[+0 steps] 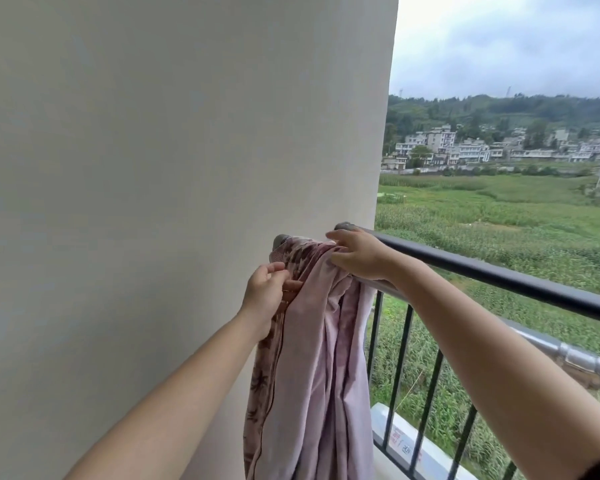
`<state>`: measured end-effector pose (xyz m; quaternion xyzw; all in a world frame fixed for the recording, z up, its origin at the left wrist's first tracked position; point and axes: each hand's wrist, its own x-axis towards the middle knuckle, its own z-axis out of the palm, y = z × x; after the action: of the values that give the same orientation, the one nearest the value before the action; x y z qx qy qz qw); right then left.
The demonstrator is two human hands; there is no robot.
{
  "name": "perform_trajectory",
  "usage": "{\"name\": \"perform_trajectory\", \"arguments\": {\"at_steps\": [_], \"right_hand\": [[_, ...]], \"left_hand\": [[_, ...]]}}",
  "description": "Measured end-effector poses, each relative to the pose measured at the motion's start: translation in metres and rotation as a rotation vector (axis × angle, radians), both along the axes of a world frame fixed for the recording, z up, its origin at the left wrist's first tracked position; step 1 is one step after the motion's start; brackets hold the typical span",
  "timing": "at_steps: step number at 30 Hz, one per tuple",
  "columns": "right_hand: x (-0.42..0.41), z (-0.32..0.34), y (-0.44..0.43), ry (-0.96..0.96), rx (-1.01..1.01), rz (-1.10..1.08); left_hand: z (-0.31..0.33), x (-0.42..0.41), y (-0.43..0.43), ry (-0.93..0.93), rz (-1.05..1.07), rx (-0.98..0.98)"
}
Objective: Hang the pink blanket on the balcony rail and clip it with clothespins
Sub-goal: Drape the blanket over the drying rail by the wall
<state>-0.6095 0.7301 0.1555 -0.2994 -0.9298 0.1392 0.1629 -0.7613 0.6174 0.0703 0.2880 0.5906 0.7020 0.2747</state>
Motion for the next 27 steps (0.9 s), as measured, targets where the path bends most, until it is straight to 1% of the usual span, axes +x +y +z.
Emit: {"name": "perform_trajectory", "arguments": {"at_steps": [2, 5, 7, 10, 11, 13, 15, 16, 17, 19, 22, 25, 27], "right_hand": [[0.0, 0.003, 0.003, -0.058, 0.053, -0.003], [0.008, 0.009, 0.002, -0.13, 0.132, 0.029], [0.015, 0.013, -0.005, -0.165, 0.156, 0.05], [0.031, 0.017, -0.014, -0.202, 0.109, 0.033], [0.038, 0.018, -0.016, -0.205, 0.091, 0.024], [0.052, 0.021, -0.021, -0.195, 0.096, -0.004], [0.062, 0.021, -0.029, -0.185, 0.18, -0.058], [0.064, 0.02, -0.034, -0.17, 0.242, -0.088], [0.066, 0.016, -0.038, -0.151, 0.308, -0.109], [0.064, 0.005, -0.044, -0.12, 0.411, -0.118], [0.066, -0.012, -0.05, -0.061, 0.471, -0.14], [0.084, -0.016, -0.064, -0.019, 0.517, -0.227], [0.106, -0.012, -0.066, 0.028, 0.594, -0.353]], "left_hand": [[-0.001, -0.013, 0.007, 0.121, 0.096, -0.057], [0.001, -0.026, 0.019, 0.289, 0.13, -0.164], [0.005, -0.027, 0.028, 0.324, 0.11, -0.176], [0.008, -0.029, 0.046, 0.267, 0.035, -0.193], [0.007, -0.029, 0.052, 0.287, 0.023, -0.215], [0.001, -0.026, 0.061, 0.433, 0.031, -0.256], [-0.004, -0.018, 0.062, 0.584, 0.104, -0.262], [-0.006, -0.013, 0.062, 0.612, 0.142, -0.25], [-0.009, -0.01, 0.06, 0.62, 0.172, -0.22], [-0.017, -0.006, 0.058, 0.56, 0.186, -0.126], [-0.023, -0.003, 0.049, 0.486, 0.186, -0.012], [-0.016, 0.0, 0.041, 0.449, 0.206, -0.005], [-0.009, 0.0, 0.042, 0.408, 0.266, -0.008]]}}
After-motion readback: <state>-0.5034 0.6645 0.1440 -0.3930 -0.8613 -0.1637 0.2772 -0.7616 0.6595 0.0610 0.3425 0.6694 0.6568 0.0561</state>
